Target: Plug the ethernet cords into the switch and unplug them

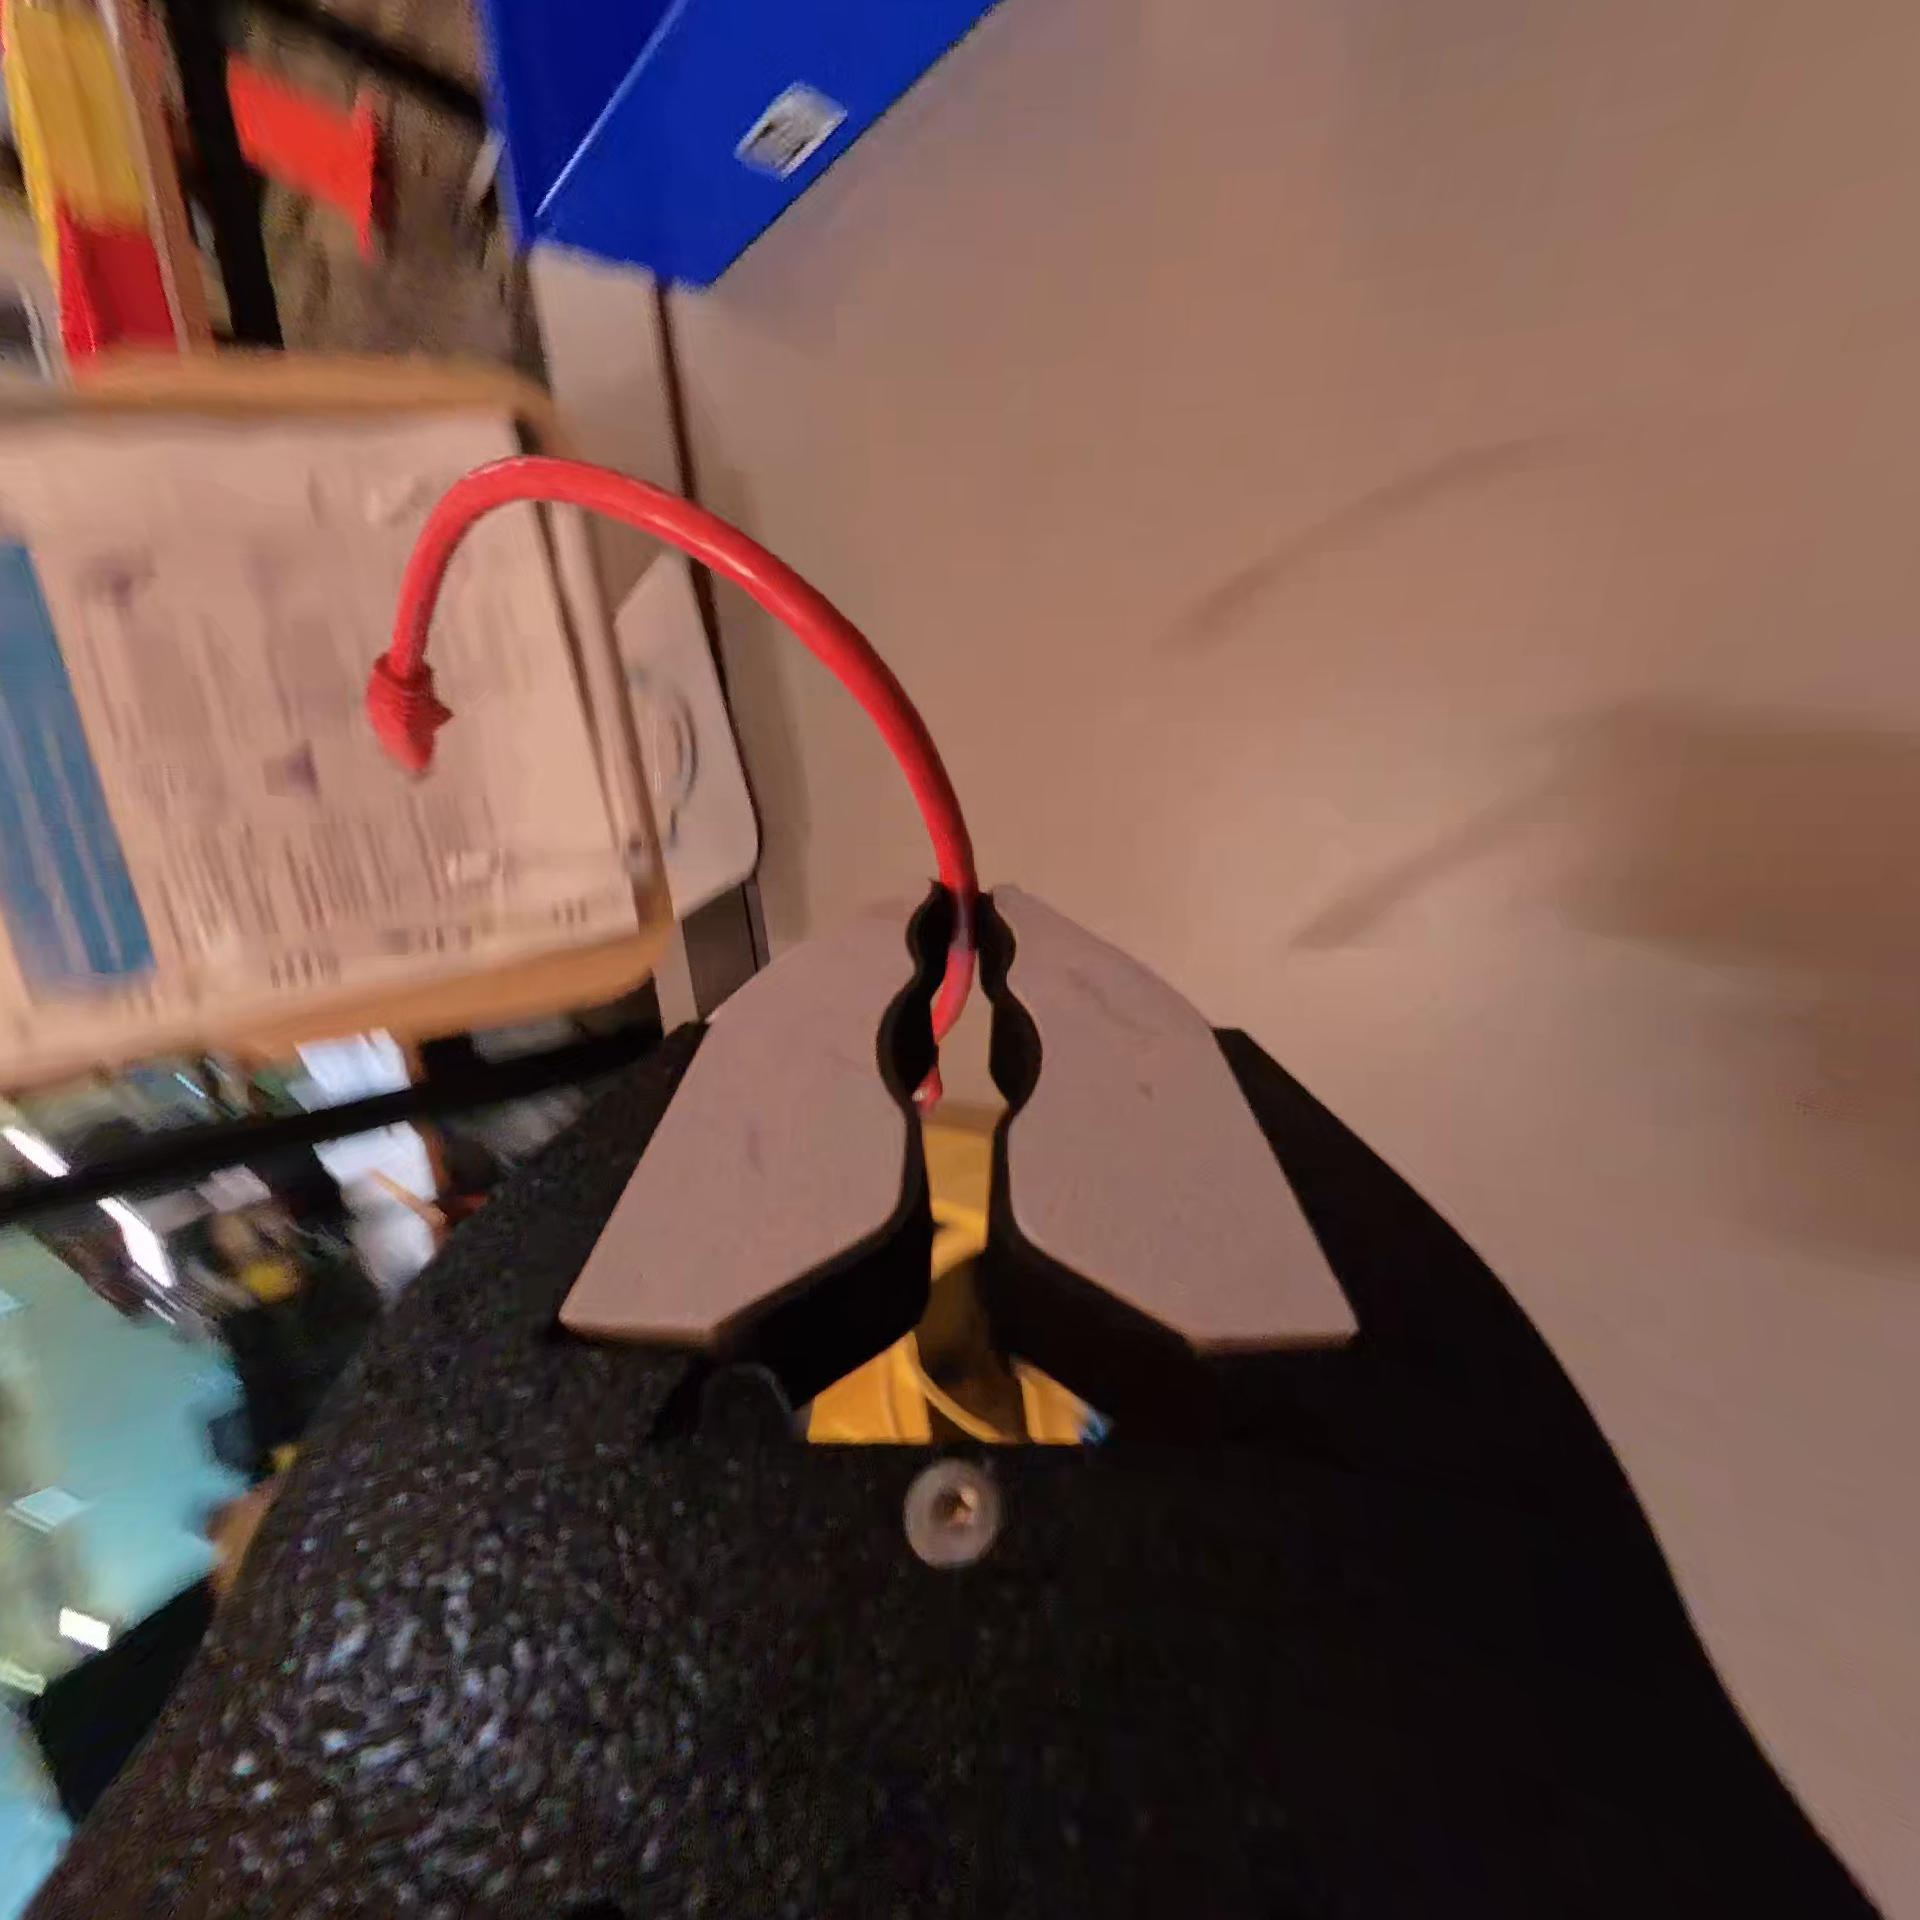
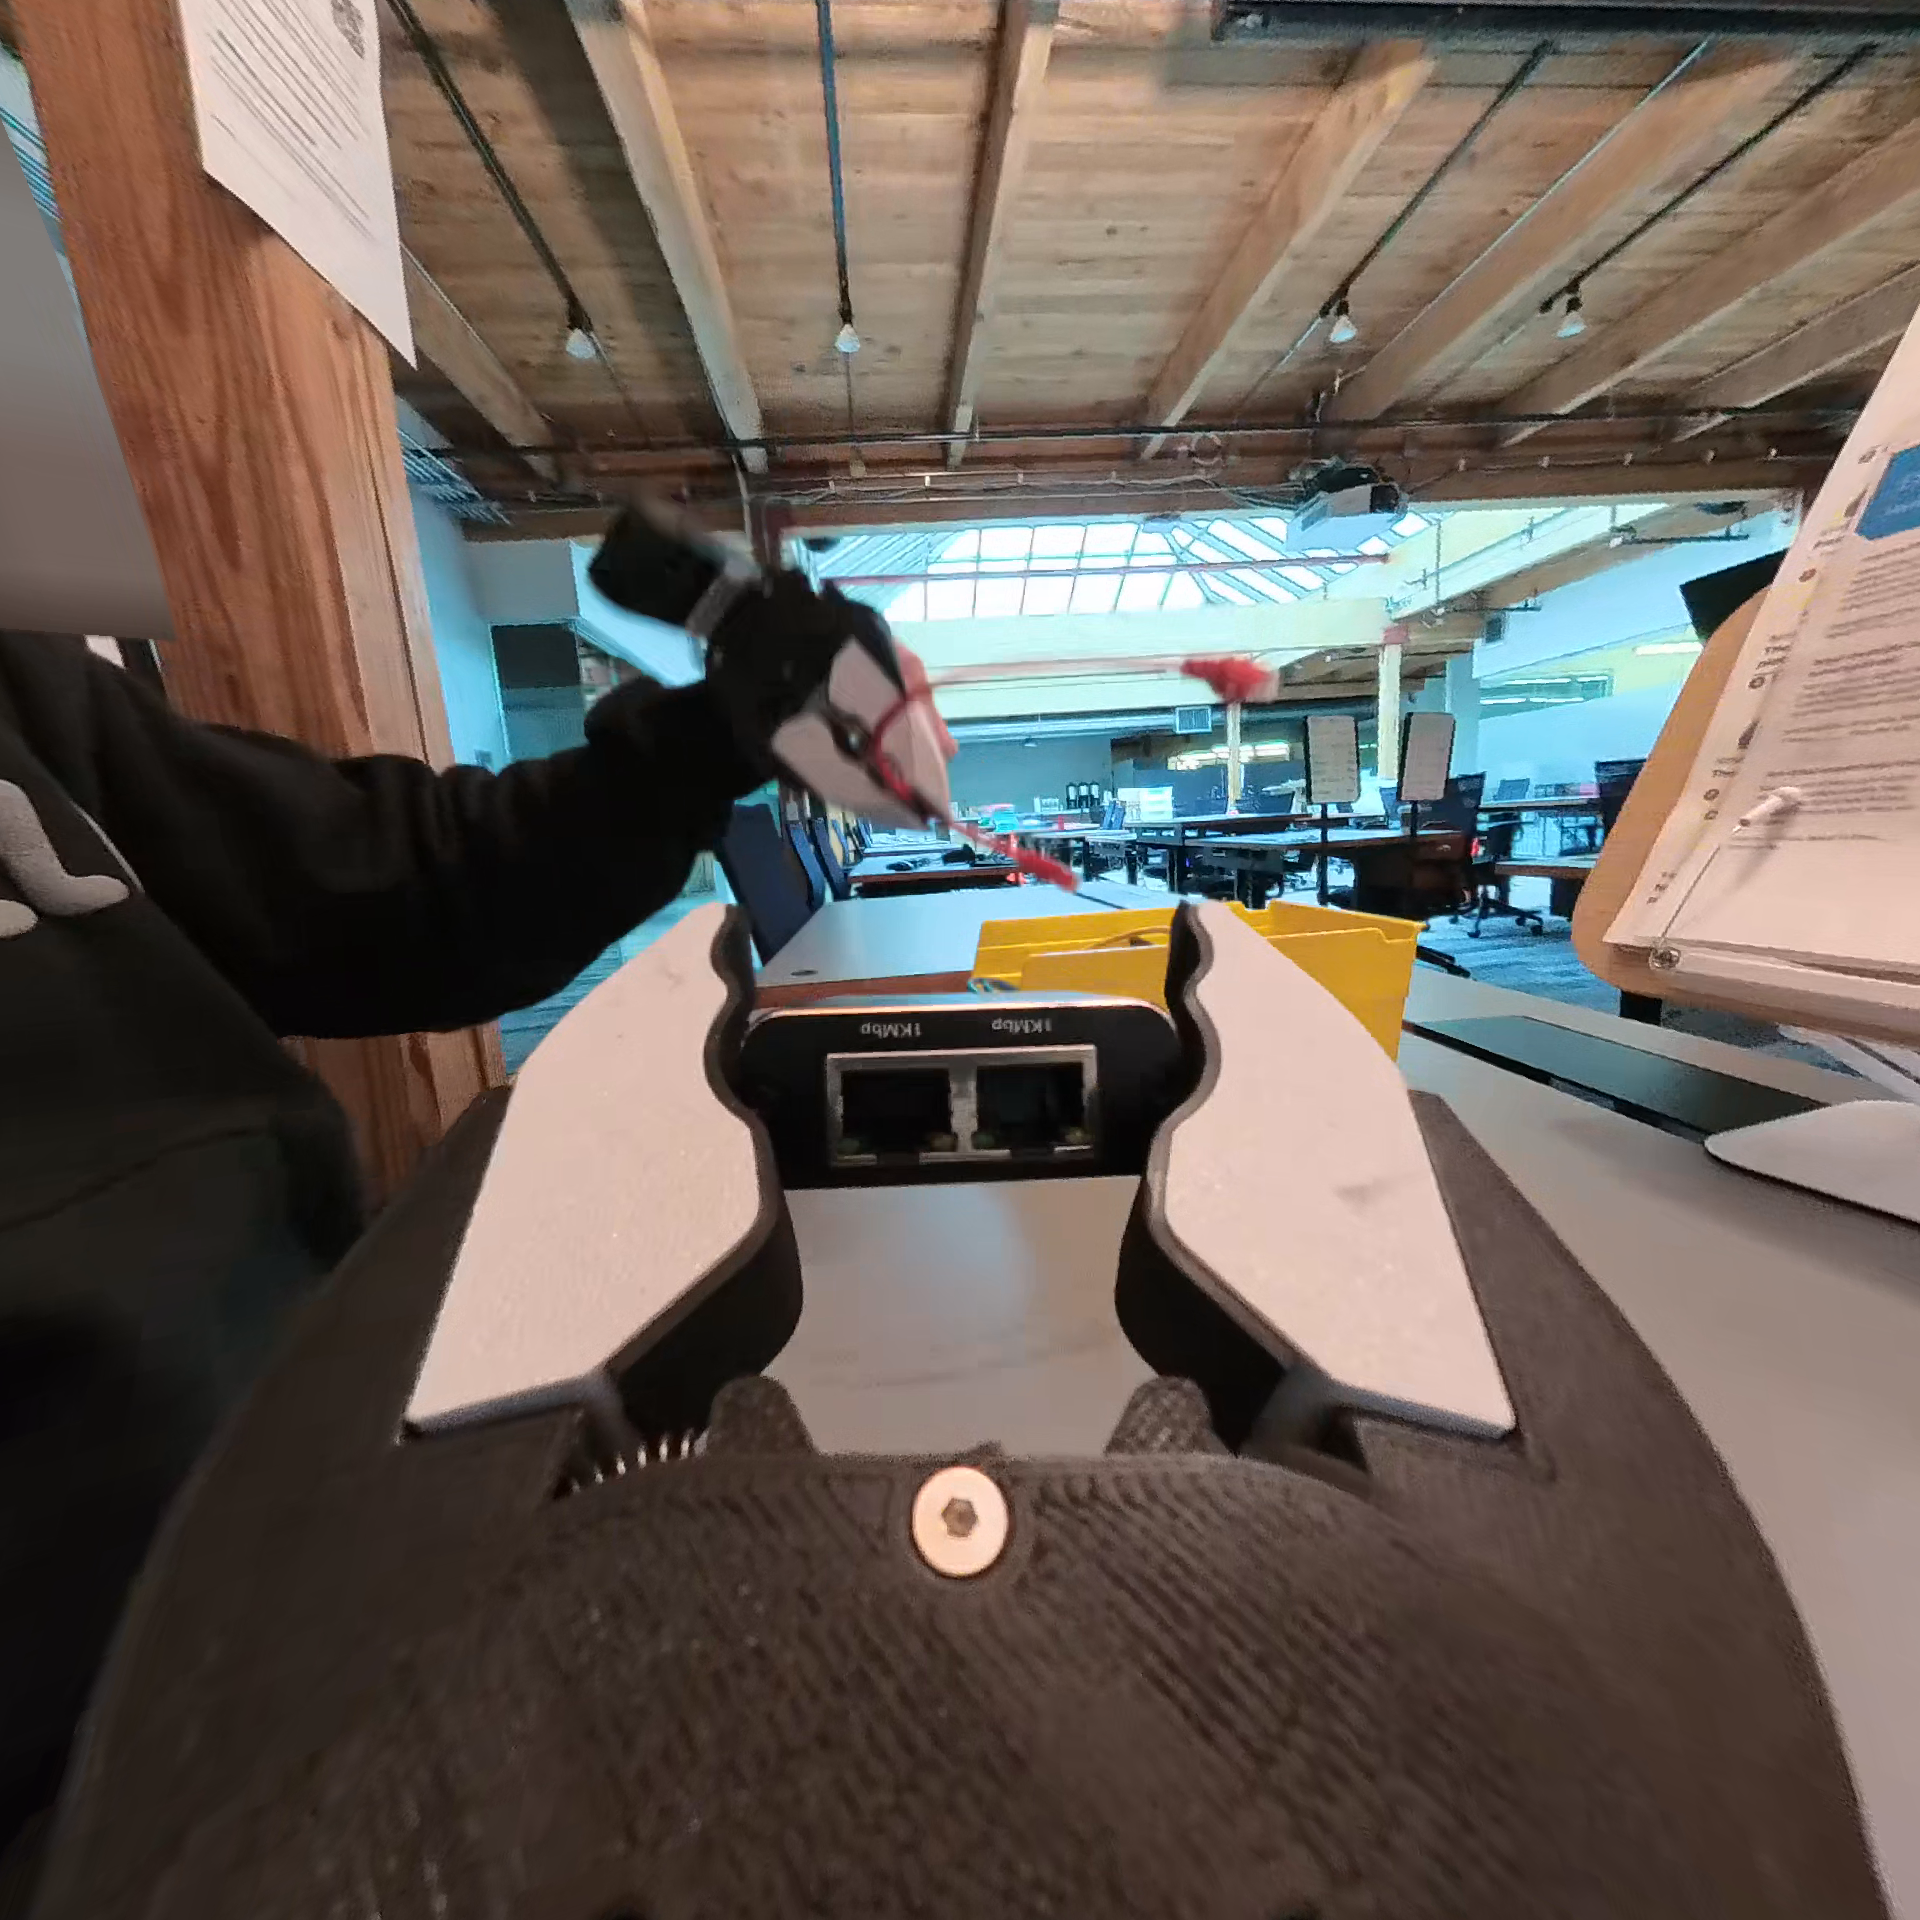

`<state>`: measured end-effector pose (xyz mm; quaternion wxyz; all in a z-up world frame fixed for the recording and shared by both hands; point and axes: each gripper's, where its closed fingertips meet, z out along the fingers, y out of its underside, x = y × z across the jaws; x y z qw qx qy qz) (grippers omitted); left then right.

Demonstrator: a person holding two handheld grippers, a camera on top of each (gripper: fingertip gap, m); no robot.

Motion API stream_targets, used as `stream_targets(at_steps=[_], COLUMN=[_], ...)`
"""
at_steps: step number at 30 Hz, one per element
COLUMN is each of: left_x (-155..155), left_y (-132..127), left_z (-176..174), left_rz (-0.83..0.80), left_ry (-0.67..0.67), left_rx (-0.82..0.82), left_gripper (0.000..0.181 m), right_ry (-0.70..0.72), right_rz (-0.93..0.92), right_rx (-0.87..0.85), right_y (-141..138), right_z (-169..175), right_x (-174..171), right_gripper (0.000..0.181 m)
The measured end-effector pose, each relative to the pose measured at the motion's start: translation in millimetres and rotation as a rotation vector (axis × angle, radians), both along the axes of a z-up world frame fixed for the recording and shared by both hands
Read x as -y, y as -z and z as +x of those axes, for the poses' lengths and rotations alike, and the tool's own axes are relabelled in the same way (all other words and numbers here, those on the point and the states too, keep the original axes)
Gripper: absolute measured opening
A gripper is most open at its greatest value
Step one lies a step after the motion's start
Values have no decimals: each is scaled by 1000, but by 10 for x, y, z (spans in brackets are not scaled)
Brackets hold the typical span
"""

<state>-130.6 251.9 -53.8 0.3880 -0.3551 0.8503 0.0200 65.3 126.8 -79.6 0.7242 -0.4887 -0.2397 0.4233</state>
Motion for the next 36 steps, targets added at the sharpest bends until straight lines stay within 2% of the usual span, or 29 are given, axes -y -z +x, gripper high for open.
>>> stream_targets(at_steps=[1, 6, 9, 16, 19, 21, 22, 24, 27, 30, 31, 33, 36], left_x=[96, 431, 491, 680, 625, 547, 527, 621, 656, 688, 783, 1090, 1502], left_y=[208, 1264, 1637, 1927, 2007, 2001, 1999, 1891, 1533, 1451, 1433, 1287, 1029], left_z=[103, 327, 312, 328, 259, 175, 93, 69, 444, 832, 986, 1314, 1717], left_rz=[59, 139, 180, 116, 102, 28, -59, -324, -624, -841, -924, -1133, -1637], left_ry=[73, 267, 295, 332, 301, 209, 138, 1, -267, -522, -534, -434, -264], left_rx=[-29, -172, -271, -246, -241, -228, -248, -199, 100, 283, 315, 404, 498], left_gripper=[4, 4, 4, 5, 6, 8, 10, 31, 39, 40, 41, 44, 51], right_ry=[6, 28, 32, 41, 46, 48, 45, 37, 2, -46, -52, -70, -109], right_rz=[9, 25, 24, 17, 6, 9, 9, 3, 20, 22, 25, 40, 57], right_rx=[-8, -14, -16, -1, 0, 5, 7, 14, 44, 20, 18, 7, -5], right_y=[-9, -20, -24, 4, 25, 30, 33, 43, 47, 16, 12, -12, -37], right_z=[21, 64, 78, 63, 64, 48, 39, 19, -74, -118, -124, -133, -153], right_x=[27, 78, 61, 40, 26, 33, 32, 17, 50, 68, 77, 113, 161], right_gripper=[76, 76, 76, 76, 76, 76, 76, 76, 76, 75, 76, 76, 75])
